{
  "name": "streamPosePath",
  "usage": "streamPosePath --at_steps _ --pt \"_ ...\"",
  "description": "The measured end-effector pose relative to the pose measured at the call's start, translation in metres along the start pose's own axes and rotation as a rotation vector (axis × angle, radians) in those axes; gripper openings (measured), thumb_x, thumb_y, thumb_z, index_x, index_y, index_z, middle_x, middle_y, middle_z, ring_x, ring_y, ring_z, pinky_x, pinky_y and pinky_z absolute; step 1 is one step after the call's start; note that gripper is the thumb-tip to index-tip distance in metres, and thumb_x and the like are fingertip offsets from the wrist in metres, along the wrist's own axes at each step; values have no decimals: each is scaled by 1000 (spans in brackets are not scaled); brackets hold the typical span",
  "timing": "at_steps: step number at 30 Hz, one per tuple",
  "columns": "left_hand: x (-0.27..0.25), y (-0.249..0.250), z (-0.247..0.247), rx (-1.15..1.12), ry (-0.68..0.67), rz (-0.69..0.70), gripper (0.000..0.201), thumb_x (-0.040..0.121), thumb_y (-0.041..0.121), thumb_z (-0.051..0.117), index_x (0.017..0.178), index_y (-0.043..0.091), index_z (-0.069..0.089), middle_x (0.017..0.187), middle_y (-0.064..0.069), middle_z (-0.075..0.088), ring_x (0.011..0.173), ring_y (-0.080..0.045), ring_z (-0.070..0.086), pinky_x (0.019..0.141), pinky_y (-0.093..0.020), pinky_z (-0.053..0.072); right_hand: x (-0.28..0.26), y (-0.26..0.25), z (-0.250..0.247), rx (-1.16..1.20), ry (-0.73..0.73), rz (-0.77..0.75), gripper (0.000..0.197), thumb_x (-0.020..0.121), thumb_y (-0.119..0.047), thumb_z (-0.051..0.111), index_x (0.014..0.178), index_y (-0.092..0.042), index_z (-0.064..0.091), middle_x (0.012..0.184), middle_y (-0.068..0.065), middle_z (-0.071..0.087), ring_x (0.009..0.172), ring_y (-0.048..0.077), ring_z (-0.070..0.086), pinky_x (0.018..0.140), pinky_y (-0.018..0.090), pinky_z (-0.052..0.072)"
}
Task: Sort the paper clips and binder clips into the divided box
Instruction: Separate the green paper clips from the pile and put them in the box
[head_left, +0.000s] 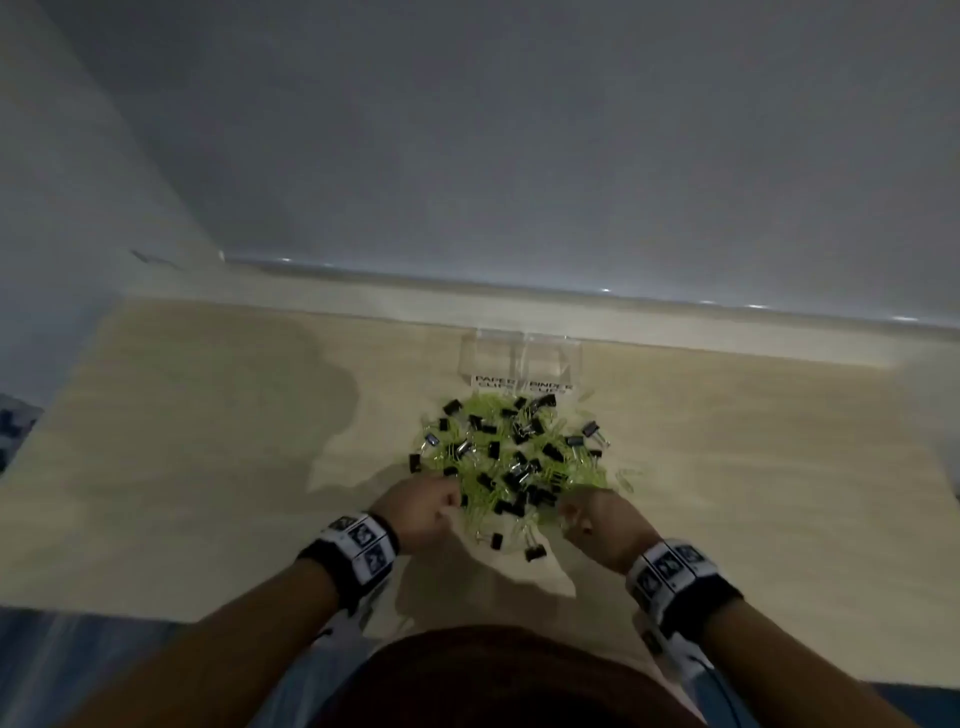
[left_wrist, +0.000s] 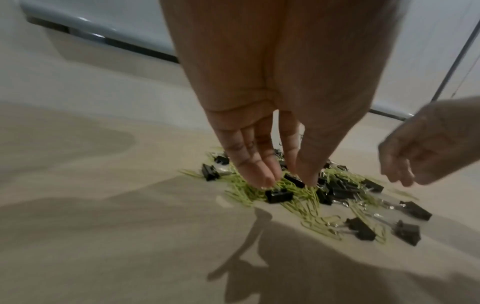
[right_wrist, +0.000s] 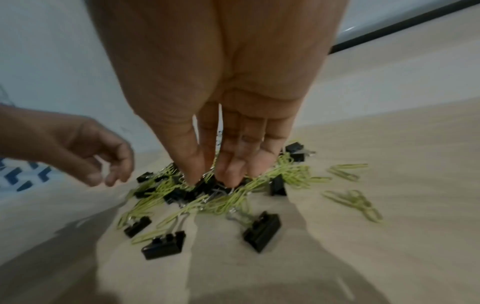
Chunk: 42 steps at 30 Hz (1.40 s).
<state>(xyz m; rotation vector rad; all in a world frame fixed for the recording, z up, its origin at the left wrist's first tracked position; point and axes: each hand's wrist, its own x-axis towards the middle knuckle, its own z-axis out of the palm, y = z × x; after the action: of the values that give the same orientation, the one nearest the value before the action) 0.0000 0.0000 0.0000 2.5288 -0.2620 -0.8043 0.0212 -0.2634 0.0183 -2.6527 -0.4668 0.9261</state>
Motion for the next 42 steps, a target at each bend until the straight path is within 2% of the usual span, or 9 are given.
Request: streamPosePath --at_steps 8,16,19,23,27,30,36,39,42 --pt "34 7 30 88 138 -88 22 87 25 57 105 12 56 114 -7 48 98 -26 53 80 -35 46 39 -29 32 -103 34 -117 34 90 -24 52 124 -16 54 125 5 48 103 29 55 79 38 50" --pt "27 -7 26 -101 246 -30 8 80 14 61 88 13 57 102 -3 46 87 -19 50 76 -28 44 55 -26 46 -3 74 -75 32 86 -9 57 116 -21 59 119 5 50 105 28 55 82 38 50" --pt "25 -20 15 -123 377 -43 15 78 12 60 92 14 56 105 -3 46 84 -16 50 73 -25 43 50 -19 42 88 154 -111 27 86 -5 55 109 -16 60 113 5 53 95 27 58 76 35 50" --pt "31 -33 1 42 491 -137 25 80 14 58 105 10 56 110 -12 48 97 -26 47 82 -35 46 37 4 27 282 383 -42 20 86 -6 53 103 -13 62 100 1 61 84 17 58 74 28 50" --pt "39 -15 3 79 412 -29 24 86 22 58 108 12 58 117 -8 51 110 -25 43 97 -40 41 32 37 12 277 535 106 15 85 -7 58 98 -12 61 95 5 62 82 22 58 70 29 47" --pt "48 6 17 63 290 21 23 89 26 55 108 13 59 114 -5 52 111 -22 44 100 -38 38 36 44 9 116 553 97 22 80 -11 66 101 -10 63 97 9 61 87 29 56 75 39 50" --pt "61 21 31 68 251 -123 36 86 33 60 115 12 57 118 -7 51 108 -25 50 89 -40 48 54 -8 12 -103 468 -138 27 77 -17 70 104 -19 66 104 3 61 98 26 55 89 48 44" --pt "64 22 28 102 228 -148 38 84 36 61 113 11 58 118 -9 51 109 -27 49 89 -40 47 65 -28 17 -244 227 -108 34 83 -27 61 117 -25 59 121 2 48 117 28 40 98 49 35" --pt "67 23 26 122 221 -148 41 82 42 61 110 12 59 118 -10 51 111 -28 47 91 -40 45 70 -33 21 -303 176 -94 34 87 -30 54 120 -24 57 123 5 44 119 30 35 98 49 33"
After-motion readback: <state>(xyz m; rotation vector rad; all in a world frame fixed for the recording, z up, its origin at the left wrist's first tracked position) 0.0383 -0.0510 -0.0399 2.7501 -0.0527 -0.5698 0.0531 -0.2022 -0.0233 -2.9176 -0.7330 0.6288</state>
